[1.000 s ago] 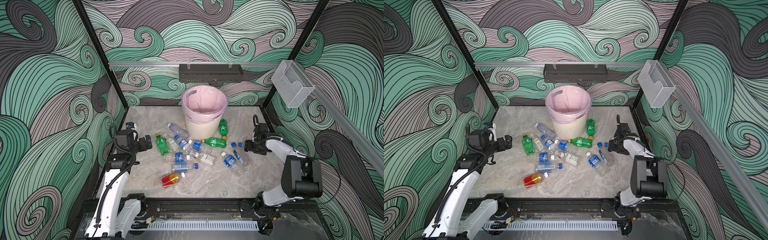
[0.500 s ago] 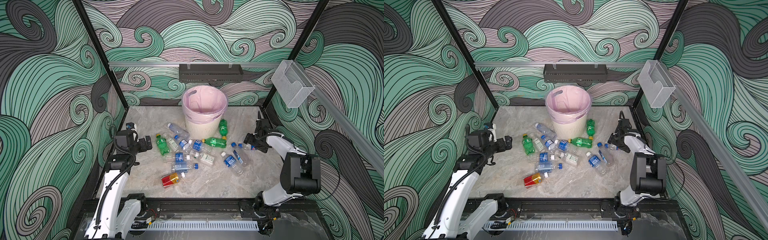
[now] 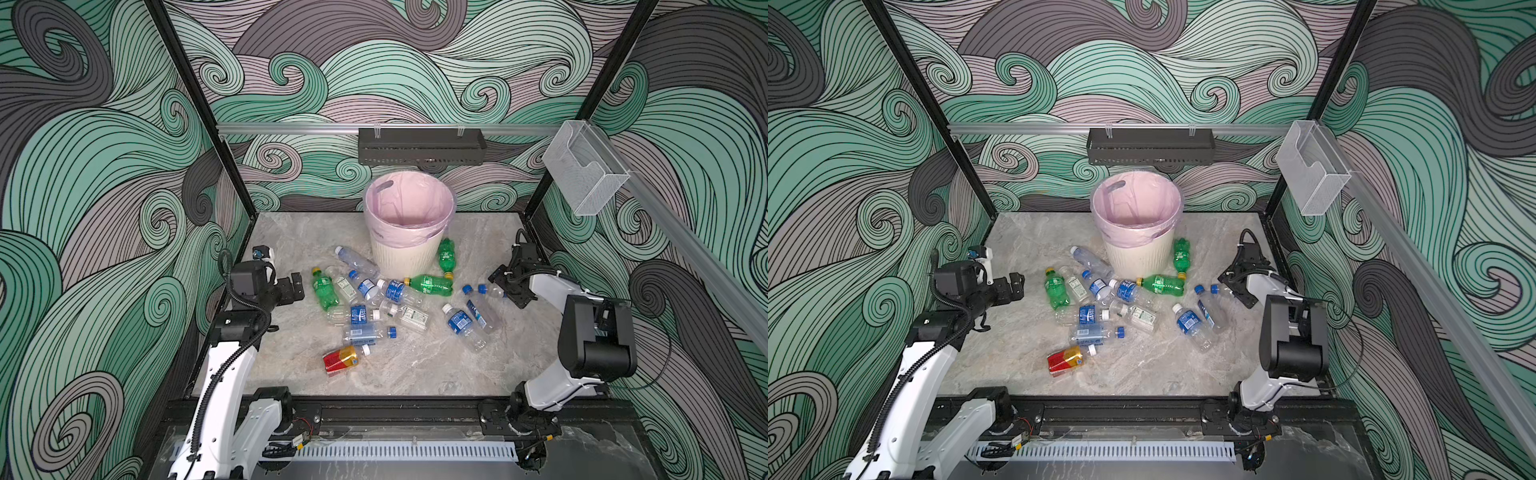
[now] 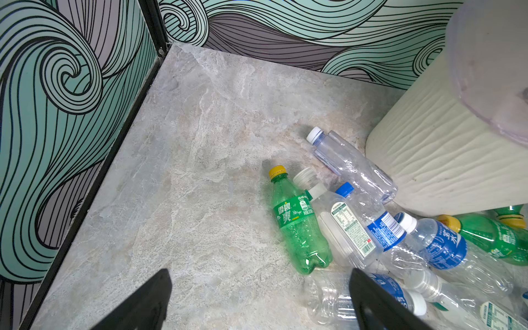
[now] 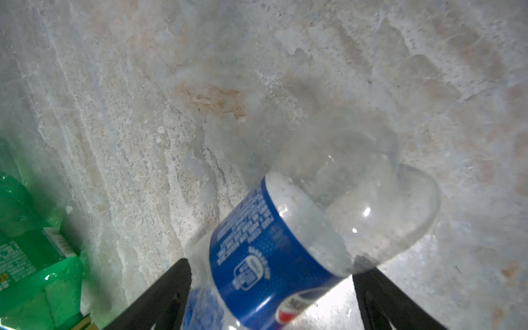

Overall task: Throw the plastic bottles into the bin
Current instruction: 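Grasp a blue-labelled bottle with the right gripper while the left moves forward, then lift the blue-labelled bottle with the right gripper and drop it into the bin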

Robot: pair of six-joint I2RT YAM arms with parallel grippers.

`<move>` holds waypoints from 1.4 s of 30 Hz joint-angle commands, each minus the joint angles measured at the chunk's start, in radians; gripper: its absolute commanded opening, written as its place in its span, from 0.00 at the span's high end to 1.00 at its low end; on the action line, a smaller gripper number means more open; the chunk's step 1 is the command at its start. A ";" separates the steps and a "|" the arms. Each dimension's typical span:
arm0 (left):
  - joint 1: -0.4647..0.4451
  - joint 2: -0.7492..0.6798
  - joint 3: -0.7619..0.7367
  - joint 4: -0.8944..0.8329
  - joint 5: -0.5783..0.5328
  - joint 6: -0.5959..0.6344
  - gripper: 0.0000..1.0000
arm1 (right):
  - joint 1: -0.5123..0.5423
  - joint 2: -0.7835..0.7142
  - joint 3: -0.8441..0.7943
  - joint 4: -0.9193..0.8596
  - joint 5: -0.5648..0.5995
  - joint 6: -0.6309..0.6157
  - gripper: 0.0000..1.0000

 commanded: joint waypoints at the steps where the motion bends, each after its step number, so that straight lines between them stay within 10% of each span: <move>1: -0.006 -0.021 0.001 -0.035 0.010 0.015 0.01 | -0.015 0.044 0.024 0.048 -0.003 0.050 0.15; 18: -0.006 -0.022 -0.025 -0.023 0.009 0.010 0.01 | -0.046 0.075 0.073 0.054 -0.064 -0.090 0.52; 42: -0.006 0.009 -0.026 0.030 0.053 -0.032 0.01 | 0.160 -0.520 0.036 0.078 -0.544 -0.529 0.54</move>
